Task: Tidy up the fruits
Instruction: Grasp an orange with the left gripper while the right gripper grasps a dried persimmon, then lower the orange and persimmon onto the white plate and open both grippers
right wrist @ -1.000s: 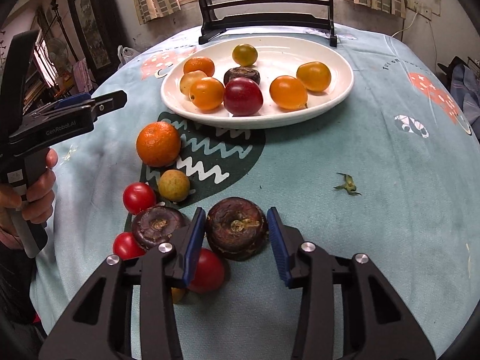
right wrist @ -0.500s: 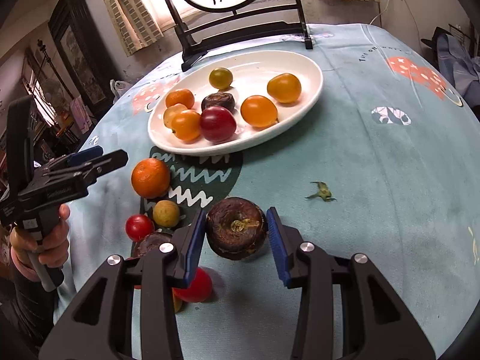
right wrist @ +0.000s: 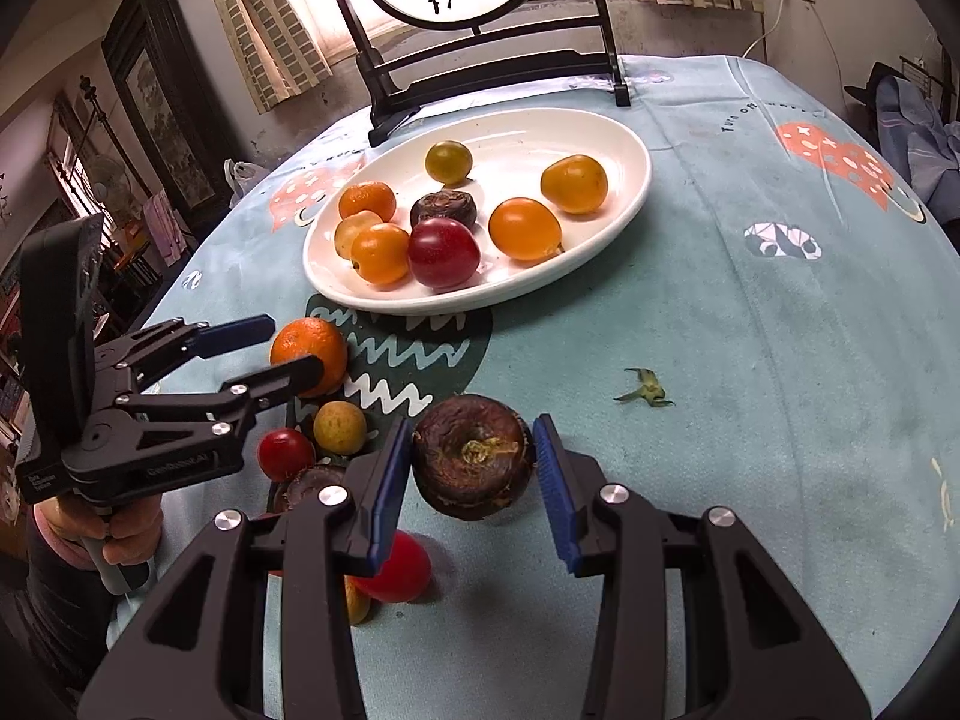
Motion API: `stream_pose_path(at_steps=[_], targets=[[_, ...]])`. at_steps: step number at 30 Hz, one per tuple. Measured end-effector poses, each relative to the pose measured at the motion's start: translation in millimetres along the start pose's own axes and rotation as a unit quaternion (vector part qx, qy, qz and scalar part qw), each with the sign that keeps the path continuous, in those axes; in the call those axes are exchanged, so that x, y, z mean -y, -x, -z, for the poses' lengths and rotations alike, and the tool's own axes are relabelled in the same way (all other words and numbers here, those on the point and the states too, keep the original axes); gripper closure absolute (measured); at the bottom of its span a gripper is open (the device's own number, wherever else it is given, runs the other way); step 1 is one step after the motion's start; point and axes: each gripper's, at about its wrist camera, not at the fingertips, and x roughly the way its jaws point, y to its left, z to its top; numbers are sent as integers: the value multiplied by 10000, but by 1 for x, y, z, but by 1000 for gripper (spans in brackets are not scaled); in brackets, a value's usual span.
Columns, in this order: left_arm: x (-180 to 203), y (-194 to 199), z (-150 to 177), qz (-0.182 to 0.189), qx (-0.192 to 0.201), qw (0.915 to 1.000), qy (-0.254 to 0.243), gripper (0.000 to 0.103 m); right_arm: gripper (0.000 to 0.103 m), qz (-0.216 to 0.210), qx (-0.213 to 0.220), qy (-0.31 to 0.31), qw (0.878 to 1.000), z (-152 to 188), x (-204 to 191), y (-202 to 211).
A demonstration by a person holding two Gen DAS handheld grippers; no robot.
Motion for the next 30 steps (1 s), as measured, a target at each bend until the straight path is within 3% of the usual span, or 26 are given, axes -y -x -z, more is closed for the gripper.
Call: stream_pose_path(at_steps=[5,11,19,26,30], targets=[[2,-5,2,125,-42,9999,1,42,61,-11,23,4,10000,0,-1,2],[9,-10,3,279,-109,9995,-138,56,61,3,39,7,10000,0,-2,3],[7,-8,1,388,-56,9992,-75,57,61,-7,38,27,10000,0,-1,3],[4,13,-4,533,311,9981,32,57,61,-99,173,105,9997,-2,-5,7],[1,25,-15,655,618,9957,210,57,61,-369,619,63,9974,-13,-10,14]])
